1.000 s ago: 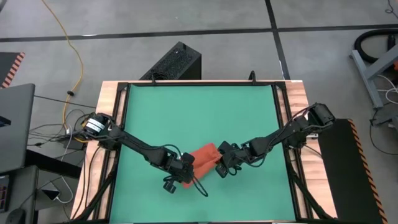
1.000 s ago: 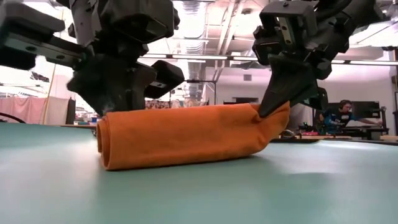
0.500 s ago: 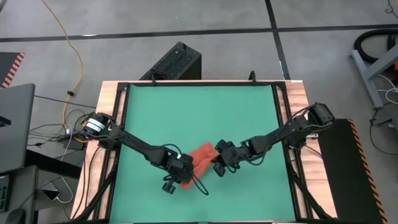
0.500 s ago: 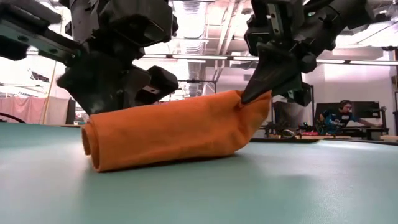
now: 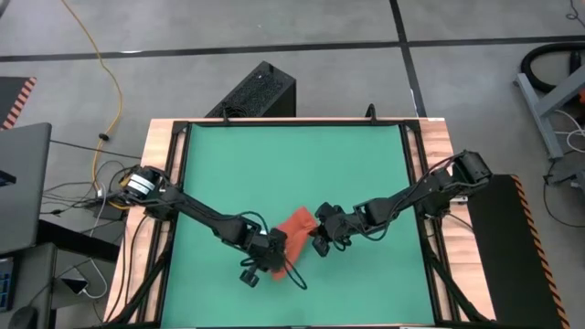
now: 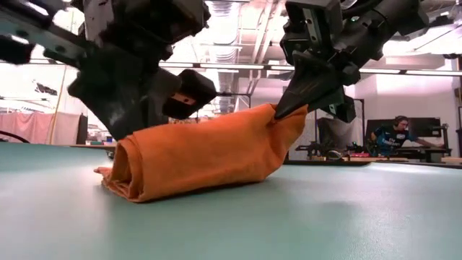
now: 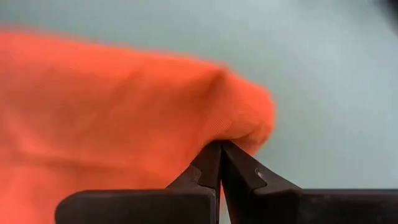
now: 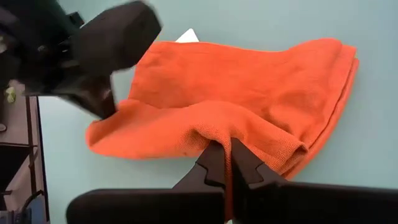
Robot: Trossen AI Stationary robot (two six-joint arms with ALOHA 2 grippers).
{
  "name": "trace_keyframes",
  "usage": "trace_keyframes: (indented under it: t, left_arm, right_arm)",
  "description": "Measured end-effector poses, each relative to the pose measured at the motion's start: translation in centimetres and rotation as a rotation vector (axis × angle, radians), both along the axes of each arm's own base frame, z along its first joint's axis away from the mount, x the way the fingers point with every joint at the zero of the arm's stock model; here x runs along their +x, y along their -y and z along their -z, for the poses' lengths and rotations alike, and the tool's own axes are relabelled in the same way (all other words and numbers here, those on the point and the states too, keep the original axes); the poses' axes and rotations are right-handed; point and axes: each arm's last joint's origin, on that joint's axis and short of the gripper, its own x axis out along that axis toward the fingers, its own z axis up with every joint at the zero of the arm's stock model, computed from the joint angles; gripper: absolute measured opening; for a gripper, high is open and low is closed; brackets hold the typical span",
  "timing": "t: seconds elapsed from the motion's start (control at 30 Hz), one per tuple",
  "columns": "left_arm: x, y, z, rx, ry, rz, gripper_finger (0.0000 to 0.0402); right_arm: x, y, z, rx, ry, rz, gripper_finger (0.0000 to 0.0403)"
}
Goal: Roll towel
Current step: Roll the orange towel
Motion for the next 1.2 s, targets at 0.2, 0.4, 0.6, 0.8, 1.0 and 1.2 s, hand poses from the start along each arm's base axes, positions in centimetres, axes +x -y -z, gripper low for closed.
trace_keyframes:
  t: [0.2,0.4,0.6,0.8,1.0,1.2]
  left_arm:
    - [-1.1,-0.5,-0.3,0.300,0.019,-0.220,0.0000]
    - [-1.1,0.1,0.5,0.303,0.005,-0.210,0.0000]
    - [-3.1,0.8,-0.7,0.337,-0.065,-0.189,0.0000]
    - [-4.4,1.3,-3.6,0.387,0.058,-0.274,0.0000]
    - [-2.6,2.3,-3.4,0.350,0.203,-0.194,0.0000]
    - [-1.5,2.1,-1.2,0.346,0.159,-0.210,0.0000]
  right_arm:
    - [0.0,-0.1,0.0,-0.021,0.005,-0.015,0.0010]
    - [0.0,-0.1,0.0,-0.079,0.004,-0.056,0.0010]
    - [-0.5,-1.1,0.1,-0.146,-0.011,-0.143,0.0010]
    - [-1.3,-3.0,1.1,-0.208,-0.064,-0.262,0.0010]
    - [-1.9,-4.8,2.2,-0.269,-0.090,-0.364,0.0010]
    - [-2.3,-5.8,2.7,-0.283,-0.098,-0.400,0.0010]
